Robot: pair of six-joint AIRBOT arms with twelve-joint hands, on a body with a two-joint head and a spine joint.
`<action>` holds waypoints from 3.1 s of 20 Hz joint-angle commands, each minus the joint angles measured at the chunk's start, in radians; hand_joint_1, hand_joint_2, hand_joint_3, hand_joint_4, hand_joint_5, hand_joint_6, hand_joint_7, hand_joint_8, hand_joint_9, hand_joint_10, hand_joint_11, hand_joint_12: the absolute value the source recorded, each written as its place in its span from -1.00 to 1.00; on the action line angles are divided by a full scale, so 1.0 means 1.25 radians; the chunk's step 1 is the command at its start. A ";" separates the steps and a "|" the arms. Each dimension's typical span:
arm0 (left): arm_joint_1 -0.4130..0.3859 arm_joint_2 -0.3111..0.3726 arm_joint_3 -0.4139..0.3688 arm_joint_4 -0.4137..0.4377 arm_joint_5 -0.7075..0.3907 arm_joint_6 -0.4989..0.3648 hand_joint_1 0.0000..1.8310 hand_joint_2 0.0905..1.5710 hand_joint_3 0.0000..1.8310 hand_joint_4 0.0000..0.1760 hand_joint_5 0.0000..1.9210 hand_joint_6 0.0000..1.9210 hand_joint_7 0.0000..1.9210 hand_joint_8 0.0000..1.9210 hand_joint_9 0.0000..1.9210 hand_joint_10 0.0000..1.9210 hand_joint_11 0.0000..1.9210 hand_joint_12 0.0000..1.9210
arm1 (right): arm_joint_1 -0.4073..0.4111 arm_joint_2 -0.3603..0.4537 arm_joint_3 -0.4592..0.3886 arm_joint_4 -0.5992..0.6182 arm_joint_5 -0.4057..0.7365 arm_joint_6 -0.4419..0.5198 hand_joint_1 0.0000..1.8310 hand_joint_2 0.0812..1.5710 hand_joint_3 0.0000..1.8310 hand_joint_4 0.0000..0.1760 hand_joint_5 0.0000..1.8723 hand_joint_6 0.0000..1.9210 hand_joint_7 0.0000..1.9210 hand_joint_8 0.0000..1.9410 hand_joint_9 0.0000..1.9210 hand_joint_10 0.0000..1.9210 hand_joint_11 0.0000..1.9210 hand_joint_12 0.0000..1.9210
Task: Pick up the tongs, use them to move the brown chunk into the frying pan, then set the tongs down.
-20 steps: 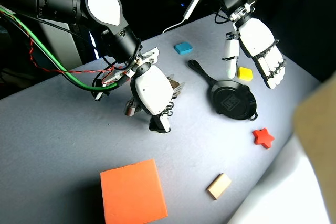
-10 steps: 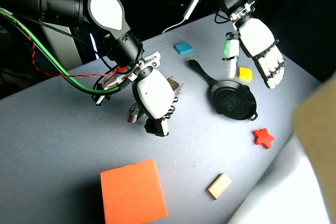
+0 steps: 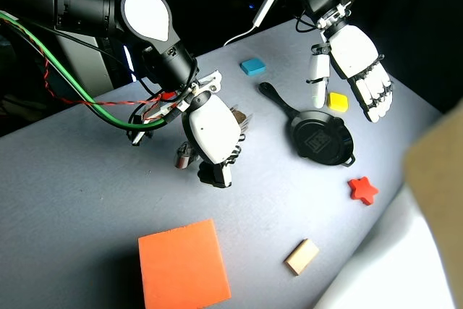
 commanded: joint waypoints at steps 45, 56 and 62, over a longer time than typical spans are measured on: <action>0.090 0.011 0.081 0.070 -0.073 -0.087 -1.00 0.49 -1.00 -0.88 -0.93 -0.99 -0.93 -0.99 -0.91 -0.99 -1.00 -0.55 | 0.090 -0.338 0.566 0.096 0.329 -0.209 0.32 0.44 -1.00 -1.00 -0.02 0.26 -0.04 0.04 -0.09 -0.07 -0.50 0.76; 0.089 0.009 0.081 0.070 -0.073 -0.087 -1.00 0.47 -1.00 -0.85 -0.94 -1.00 -0.90 -1.00 -0.89 -1.00 -1.00 -0.51 | 0.066 -0.350 0.575 0.096 0.347 -0.220 0.18 0.56 -1.00 -1.00 -0.20 0.39 0.08 -0.69 -0.14 -0.16 -0.57 0.73; 0.089 0.008 0.081 0.070 -0.073 -0.087 -1.00 0.48 -1.00 -0.90 -0.92 -1.00 -0.92 -1.00 -0.90 -1.00 -1.00 -0.54 | 0.075 -0.339 0.572 0.116 0.350 -0.218 0.06 0.54 -1.00 -1.00 -0.21 -0.46 -0.01 -0.78 -0.29 -0.20 -0.67 0.65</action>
